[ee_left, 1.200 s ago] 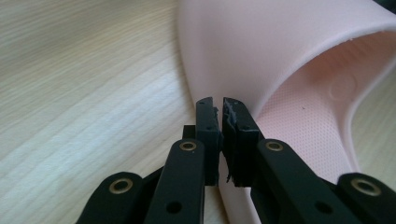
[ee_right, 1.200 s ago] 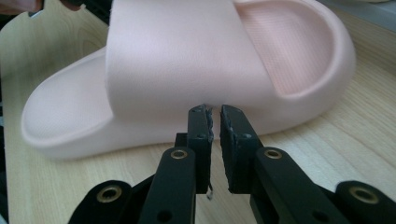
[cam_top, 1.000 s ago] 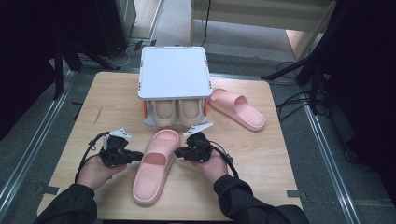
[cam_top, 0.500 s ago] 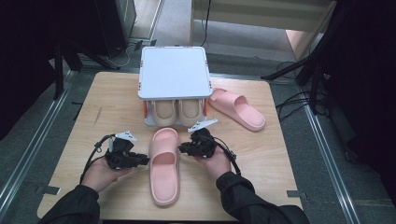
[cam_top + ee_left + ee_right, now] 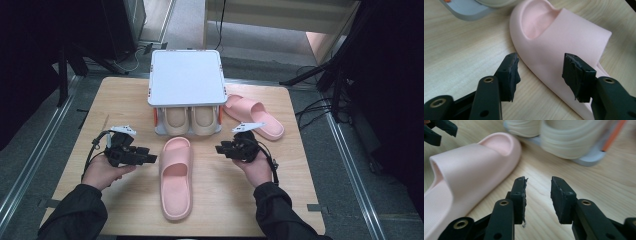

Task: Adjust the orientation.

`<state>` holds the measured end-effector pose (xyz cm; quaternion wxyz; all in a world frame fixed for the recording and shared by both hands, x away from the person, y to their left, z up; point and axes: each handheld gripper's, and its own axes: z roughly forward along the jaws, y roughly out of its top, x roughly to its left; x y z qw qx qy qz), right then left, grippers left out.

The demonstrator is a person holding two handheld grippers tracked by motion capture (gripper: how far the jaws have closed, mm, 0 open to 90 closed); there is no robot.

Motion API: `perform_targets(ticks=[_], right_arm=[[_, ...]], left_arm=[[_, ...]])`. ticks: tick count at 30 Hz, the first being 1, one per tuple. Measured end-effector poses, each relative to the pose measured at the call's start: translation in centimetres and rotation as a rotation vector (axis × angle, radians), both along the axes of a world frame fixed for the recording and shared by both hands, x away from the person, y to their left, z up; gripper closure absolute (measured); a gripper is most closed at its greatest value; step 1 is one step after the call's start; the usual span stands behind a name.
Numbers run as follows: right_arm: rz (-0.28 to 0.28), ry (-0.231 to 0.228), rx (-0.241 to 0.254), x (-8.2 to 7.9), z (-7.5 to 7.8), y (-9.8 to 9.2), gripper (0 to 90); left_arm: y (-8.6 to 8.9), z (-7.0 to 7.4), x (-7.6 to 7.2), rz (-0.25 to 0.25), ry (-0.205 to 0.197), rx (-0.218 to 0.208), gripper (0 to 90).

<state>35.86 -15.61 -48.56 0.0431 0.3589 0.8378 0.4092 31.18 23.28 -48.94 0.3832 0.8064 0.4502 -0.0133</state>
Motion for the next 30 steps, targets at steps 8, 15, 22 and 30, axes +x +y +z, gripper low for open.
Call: perform_targets(ticks=[8,15,22,30], right_arm=[[-0.090,-0.012,0.004,2.4,-0.1,-4.5,61.2],[-0.162,-0.009,0.021,4.6,0.0,-7.7,60.9],[-0.211,-0.005,0.026,6.8,-0.1,-9.6,59.2],[-0.243,-0.005,0.027,9.2,-0.6,-10.2,56.0]], left_arm=[[-0.3,0.0,0.6,0.000,-0.011,0.005,43.7],[-0.3,0.0,0.4,-0.016,-0.011,0.003,43.0],[0.2,0.0,-0.5,-0.005,-0.019,-0.010,42.2],[1.4,-0.1,-2.3,0.036,-0.012,0.000,41.6]])
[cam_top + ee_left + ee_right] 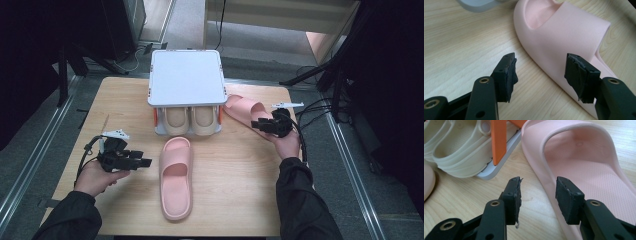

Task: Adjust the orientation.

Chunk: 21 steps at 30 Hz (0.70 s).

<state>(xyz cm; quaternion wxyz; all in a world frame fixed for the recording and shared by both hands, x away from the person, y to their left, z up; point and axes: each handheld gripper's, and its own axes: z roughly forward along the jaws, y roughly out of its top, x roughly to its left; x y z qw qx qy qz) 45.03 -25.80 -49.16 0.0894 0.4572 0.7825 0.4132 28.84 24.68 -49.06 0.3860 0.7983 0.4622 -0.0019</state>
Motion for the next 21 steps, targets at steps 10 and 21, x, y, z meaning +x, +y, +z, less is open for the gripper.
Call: perform_targets(ticks=[10,21], right_arm=[[-0.012,-0.011,-0.037,2.7,-1.1,1.8,55.9],[-0.004,0.034,-0.081,4.7,-1.8,3.1,62.0]], left_arm=[[1.3,0.0,-2.1,0.067,-0.017,0.001,41.9],[2.2,-0.3,-3.2,0.092,0.001,0.002,43.1]])
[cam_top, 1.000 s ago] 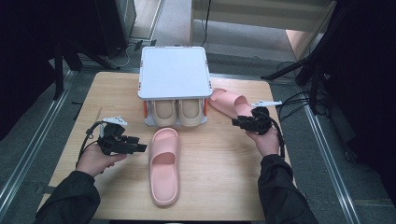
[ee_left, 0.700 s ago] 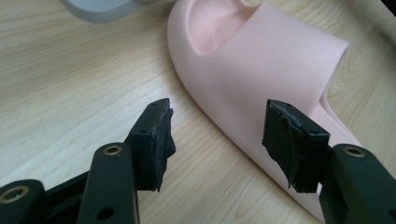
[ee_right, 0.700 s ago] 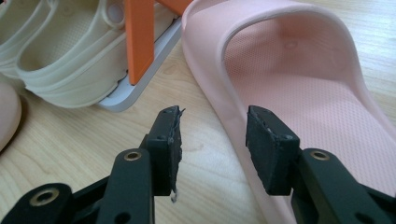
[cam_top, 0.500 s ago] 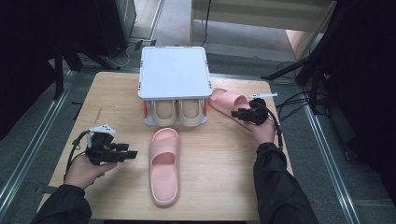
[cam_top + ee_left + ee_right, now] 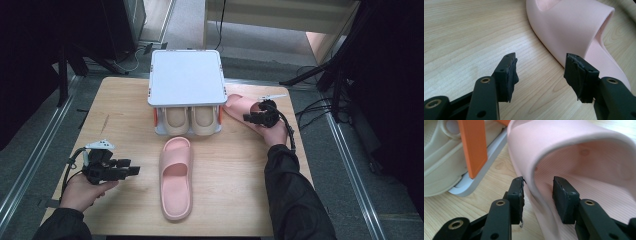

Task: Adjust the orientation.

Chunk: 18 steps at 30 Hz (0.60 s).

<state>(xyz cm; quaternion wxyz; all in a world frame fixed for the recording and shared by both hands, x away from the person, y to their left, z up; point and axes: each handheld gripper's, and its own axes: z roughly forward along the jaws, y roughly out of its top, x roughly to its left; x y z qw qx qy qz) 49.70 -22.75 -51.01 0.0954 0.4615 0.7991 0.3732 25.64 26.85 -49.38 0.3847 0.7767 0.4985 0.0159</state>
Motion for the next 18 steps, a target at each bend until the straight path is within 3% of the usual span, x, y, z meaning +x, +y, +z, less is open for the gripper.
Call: perform_targets(ticks=[3,8,13,16,18], right_arm=[[0.011,0.004,0.002,0.2,0.0,0.2,67.2],[0.029,0.000,-0.017,0.3,0.3,0.6,76.9],[-0.005,-0.031,-0.030,-0.1,1.7,0.6,85.4],[-0.054,0.004,0.015,-0.2,2.5,0.1,85.5],[-0.058,-0.009,0.014,-0.5,3.0,-0.3,85.6]], left_arm=[[0.2,0.0,0.0,0.019,0.028,-0.022,43.9],[0.2,0.0,0.0,0.018,0.016,-0.021,44.8],[0.0,0.1,0.0,0.012,0.012,-0.019,45.2],[-0.1,0.2,0.1,0.011,0.004,-0.025,46.4],[-0.2,0.3,0.2,-0.004,-0.008,-0.024,47.3]])
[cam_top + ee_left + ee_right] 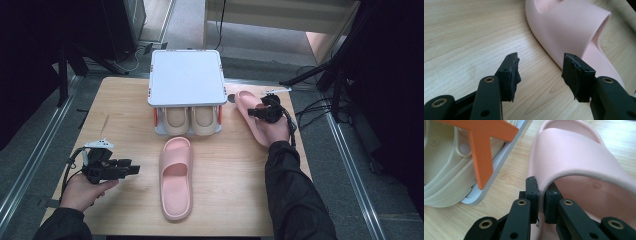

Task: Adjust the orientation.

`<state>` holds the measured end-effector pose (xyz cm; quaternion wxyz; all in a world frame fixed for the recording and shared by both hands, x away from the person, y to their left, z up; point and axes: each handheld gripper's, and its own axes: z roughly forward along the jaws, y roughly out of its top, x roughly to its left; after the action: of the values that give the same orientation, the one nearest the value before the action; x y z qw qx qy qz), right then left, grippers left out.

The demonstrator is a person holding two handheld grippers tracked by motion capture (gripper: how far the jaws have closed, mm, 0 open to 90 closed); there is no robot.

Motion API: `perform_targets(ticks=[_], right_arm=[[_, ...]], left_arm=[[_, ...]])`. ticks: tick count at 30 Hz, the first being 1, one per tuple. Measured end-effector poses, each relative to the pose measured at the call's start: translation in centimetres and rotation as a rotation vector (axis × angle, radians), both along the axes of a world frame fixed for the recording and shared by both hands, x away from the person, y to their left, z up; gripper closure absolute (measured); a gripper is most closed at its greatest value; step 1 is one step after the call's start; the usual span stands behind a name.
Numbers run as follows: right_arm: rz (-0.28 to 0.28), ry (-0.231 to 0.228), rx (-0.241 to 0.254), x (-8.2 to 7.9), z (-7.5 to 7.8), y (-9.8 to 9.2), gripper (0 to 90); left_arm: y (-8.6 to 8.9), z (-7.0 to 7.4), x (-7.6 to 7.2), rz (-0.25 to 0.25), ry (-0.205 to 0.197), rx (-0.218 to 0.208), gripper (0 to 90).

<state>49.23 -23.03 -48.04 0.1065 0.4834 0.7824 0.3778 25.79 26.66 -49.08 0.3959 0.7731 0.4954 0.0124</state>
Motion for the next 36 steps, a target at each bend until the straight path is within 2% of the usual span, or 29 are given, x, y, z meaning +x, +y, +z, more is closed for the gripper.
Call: perform_targets(ticks=[6,9,15,21,22,25,30,36], right_arm=[[-0.010,-0.001,0.027,-1.9,2.1,-0.6,85.6],[-0.004,-0.014,0.017,-3.4,2.7,-0.7,85.6],[0.015,-0.013,0.008,-6.1,3.3,-0.4,85.5],[0.031,-0.019,0.017,-8.9,3.9,0.0,85.5],[0.037,-0.023,0.018,-9.4,3.9,0.1,85.5],[0.045,-0.020,0.023,-10.9,4.0,0.5,85.5],[0.057,-0.022,0.033,-12.9,4.3,1.1,85.5],[0.082,-0.016,0.043,-15.4,4.1,2.1,85.3]], left_arm=[[-0.5,0.2,0.6,-0.028,-0.020,0.002,48.8],[-0.9,0.3,1.0,-0.045,-0.026,-0.001,49.2],[-1.9,0.7,1.9,-0.081,-0.043,-0.003,50.6],[-3.1,0.8,3.1,-0.123,-0.050,-0.003,51.3],[-3.3,0.8,3.3,-0.130,-0.060,0.001,51.8],[-3.4,0.6,3.7,-0.134,-0.070,-0.016,55.9],[-3.9,1.0,4.2,-0.155,-0.087,-0.012,59.6],[-4.4,1.3,4.6,-0.158,-0.044,-0.032,67.9]])
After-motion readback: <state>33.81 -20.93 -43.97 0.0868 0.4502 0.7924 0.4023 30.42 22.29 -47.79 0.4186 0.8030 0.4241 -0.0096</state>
